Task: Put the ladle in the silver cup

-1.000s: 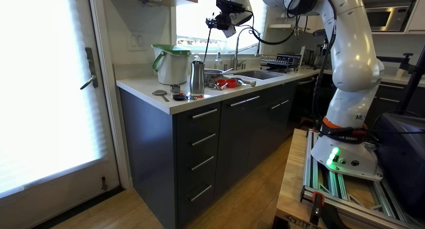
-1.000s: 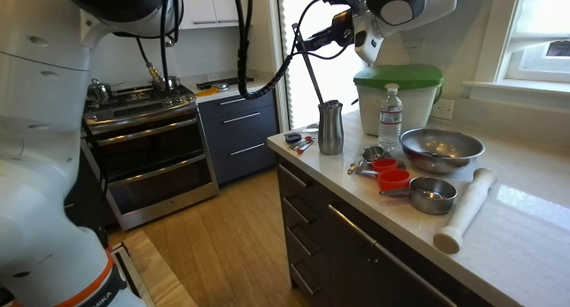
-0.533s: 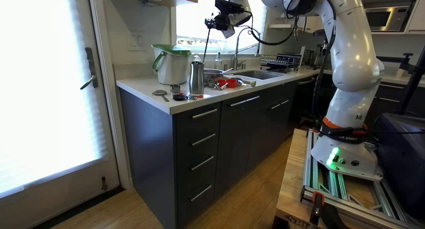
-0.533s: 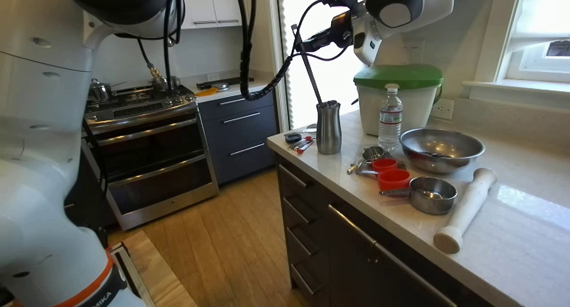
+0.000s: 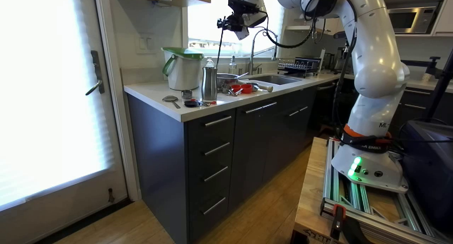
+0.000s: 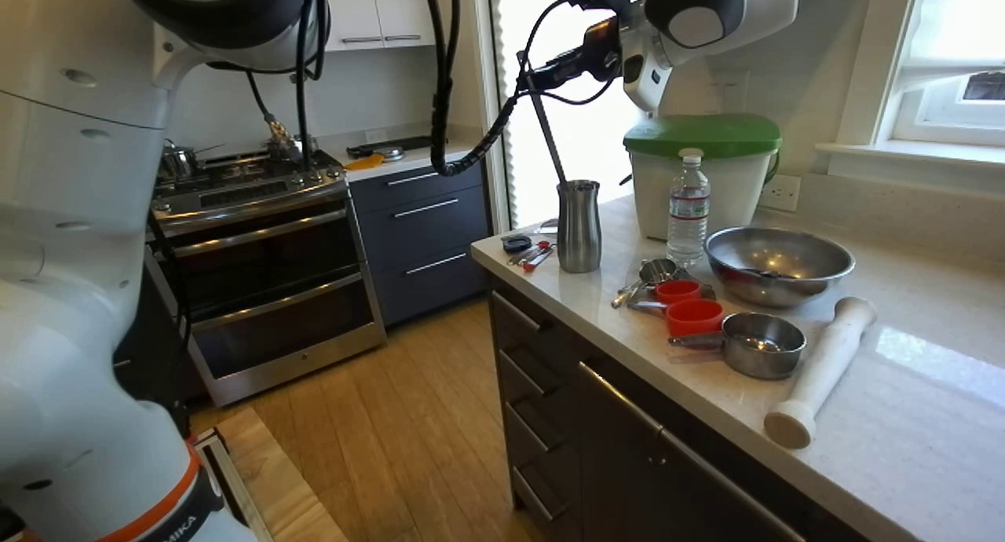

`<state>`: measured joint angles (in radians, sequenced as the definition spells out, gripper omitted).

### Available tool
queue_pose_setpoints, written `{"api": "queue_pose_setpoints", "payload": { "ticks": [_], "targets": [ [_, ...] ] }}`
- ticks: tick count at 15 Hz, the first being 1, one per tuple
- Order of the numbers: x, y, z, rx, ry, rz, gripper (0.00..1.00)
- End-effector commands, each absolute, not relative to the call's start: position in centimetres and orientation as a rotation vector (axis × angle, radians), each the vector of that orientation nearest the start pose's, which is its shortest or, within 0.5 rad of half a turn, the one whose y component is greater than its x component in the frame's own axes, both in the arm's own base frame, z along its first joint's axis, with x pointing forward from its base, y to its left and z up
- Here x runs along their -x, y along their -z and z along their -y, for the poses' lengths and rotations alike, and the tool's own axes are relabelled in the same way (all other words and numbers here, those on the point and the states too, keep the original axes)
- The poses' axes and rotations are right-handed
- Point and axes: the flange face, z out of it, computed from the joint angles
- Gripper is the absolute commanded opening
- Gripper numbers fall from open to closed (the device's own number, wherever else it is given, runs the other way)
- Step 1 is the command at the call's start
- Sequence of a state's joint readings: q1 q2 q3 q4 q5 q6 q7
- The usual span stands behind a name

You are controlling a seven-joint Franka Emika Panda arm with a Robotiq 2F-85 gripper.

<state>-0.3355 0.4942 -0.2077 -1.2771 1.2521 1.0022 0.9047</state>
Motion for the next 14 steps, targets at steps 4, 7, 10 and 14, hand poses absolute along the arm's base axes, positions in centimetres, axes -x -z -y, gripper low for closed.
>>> {"api": "queue_pose_setpoints", "payload": {
  "ticks": [4,7,10,14],
  "targets": [
    [-61.3,-53.6,18.2,1.577,-1.006,-1.043,0.84],
    [-60.6,-55.5,18.7,1.588,-0.975,-0.986,1.0],
    [-58.7,-58.6,19.7,1.622,-0.928,-0.923,1.0],
    [-54.0,-63.4,22.6,1.811,-0.784,-0.937,0.99]
  ]
}}
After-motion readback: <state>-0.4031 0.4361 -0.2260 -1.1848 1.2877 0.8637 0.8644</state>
